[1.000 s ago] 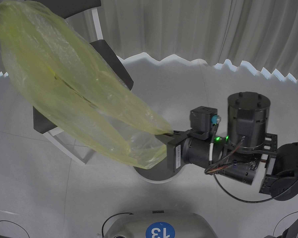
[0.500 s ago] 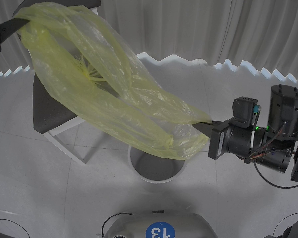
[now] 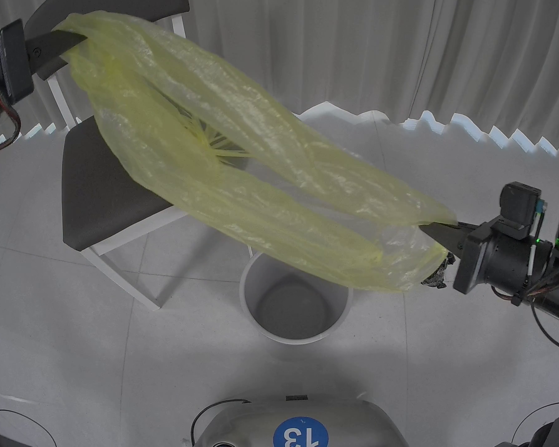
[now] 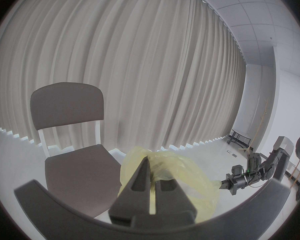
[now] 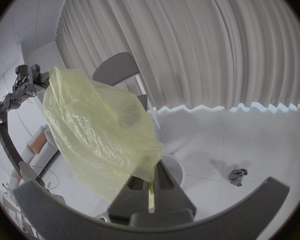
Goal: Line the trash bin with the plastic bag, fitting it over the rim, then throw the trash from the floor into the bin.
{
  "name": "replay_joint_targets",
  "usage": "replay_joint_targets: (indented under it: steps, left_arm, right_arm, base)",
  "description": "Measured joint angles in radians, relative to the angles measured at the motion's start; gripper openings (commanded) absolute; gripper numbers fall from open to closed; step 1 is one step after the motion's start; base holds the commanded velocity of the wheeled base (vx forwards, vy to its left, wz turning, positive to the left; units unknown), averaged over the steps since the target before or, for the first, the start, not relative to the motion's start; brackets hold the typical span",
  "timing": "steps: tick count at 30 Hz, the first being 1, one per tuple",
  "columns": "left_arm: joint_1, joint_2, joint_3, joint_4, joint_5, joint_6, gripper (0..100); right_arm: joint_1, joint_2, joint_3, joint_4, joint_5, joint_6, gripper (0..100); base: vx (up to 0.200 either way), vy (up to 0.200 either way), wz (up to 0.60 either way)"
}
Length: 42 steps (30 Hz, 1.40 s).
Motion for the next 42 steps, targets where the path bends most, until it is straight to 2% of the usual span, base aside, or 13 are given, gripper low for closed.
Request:
replay_joint_targets:
  steps: [7,16,23,27,36,42]
  left_arm:
    - [-0.027,0.01,0.002,-0.009,0.0,-0.003,0]
    - [-0.065,0.016,0.012,-0.014,0.0,-0.016,0]
    - [-0.074,0.022,0.09,-0.124,0.002,-0.024,0]
    - [-0.076,0.044,0.143,-0.187,0.004,-0.027,0]
    - [-0.095,0.118,0.157,-0.291,0.026,-0.065,0]
    - [-0.116,0.142,0.162,-0.303,0.035,-0.07,0]
  right_arm:
    - [-0.066,-0.117,0.047,0.059,0.001,0.003,0]
    - [-0.141,-0.229,0.099,0.067,0.002,0.02,0]
    - [-0.157,-0.268,0.089,0.069,0.002,0.02,0]
    - [-0.159,-0.284,0.026,0.139,0.002,0.02,0]
    - [-0.165,-0.295,-0.179,0.309,0.004,0.022,0]
    - [-0.165,-0.295,-0.291,0.358,0.057,0.017,0]
  base:
    - [0.0,0.0,0.0]
    - [0.0,0.0,0.0]
    - [0.0,0.0,0.0]
    - [0.0,0.0,0.0]
    - [0.0,0.0,0.0]
    - [0.0,0.0,0.0]
